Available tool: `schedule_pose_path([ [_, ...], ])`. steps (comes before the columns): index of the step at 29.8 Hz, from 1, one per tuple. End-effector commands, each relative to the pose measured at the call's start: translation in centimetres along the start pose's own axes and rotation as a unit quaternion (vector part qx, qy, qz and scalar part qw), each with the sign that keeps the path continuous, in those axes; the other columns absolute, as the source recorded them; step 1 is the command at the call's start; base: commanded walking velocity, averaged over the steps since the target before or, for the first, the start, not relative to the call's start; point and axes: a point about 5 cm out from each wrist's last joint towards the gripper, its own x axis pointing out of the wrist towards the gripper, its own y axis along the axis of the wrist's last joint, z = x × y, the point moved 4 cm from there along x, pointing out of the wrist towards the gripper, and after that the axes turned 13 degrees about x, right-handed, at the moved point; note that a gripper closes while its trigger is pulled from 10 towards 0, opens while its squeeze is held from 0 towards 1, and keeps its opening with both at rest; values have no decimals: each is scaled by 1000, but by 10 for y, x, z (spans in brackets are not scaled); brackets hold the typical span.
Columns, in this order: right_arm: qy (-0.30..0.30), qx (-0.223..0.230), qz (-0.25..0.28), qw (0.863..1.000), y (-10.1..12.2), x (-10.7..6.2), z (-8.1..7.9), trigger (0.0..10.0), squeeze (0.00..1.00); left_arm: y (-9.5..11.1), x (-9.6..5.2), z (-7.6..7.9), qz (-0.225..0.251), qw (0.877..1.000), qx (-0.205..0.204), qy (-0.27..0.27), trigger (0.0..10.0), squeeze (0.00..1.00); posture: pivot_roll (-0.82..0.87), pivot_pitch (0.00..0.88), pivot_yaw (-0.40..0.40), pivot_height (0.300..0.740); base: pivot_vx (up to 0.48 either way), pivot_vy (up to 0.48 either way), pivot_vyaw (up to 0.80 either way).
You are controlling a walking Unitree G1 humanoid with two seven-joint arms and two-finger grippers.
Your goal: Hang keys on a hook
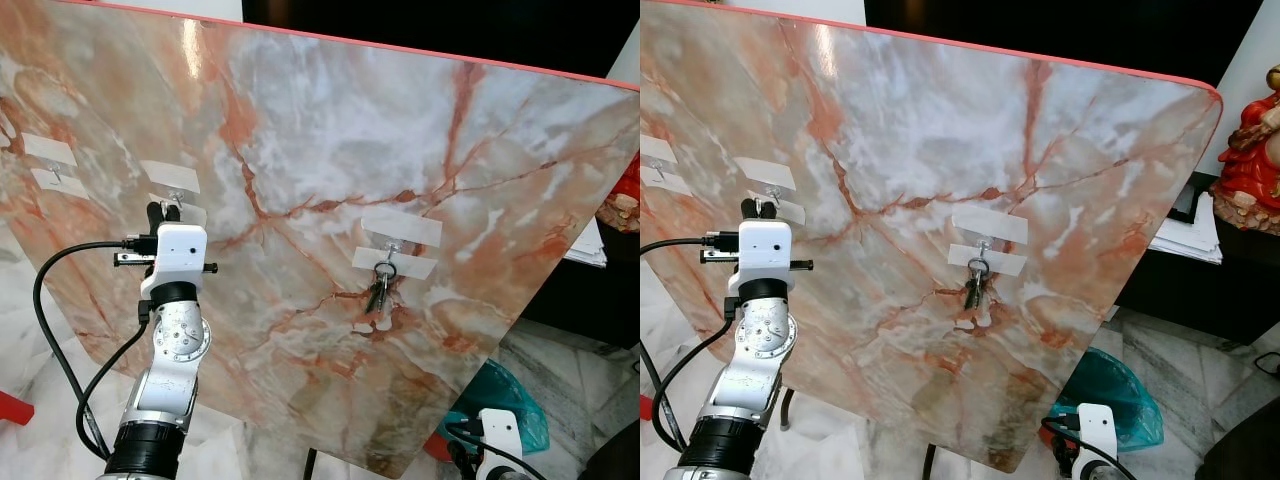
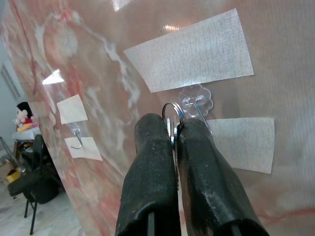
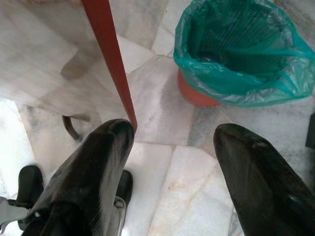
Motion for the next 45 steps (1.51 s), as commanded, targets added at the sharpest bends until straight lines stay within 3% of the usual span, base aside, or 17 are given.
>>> schedule_pose_path([
  [1, -6, 3, 4, 1000, 3, -1, 5, 10000, 0, 8, -1, -1, 13, 1000, -1, 4, 10000, 0, 28, 20, -96, 740, 0, 0, 0],
  [26, -2, 0, 0, 1000, 2, -1, 4, 10000, 0, -5, -1, -8, -30, 998, 42, 25, 10000, 0, 28, 25, -96, 740, 0, 0, 0],
  [39, -2, 2, 0, 1000, 2, -1, 4, 10000, 0, -3, 5, -2, -30, 999, 43, 13, 10000, 0, 26, 25, -93, 740, 0, 0, 0],
  [45, -2, 4, 0, 1000, 2, -1, 4, 10000, 0, -5, 9, 0, -37, 997, 65, 4, 10000, 0, 26, 26, -91, 740, 0, 0, 0],
])
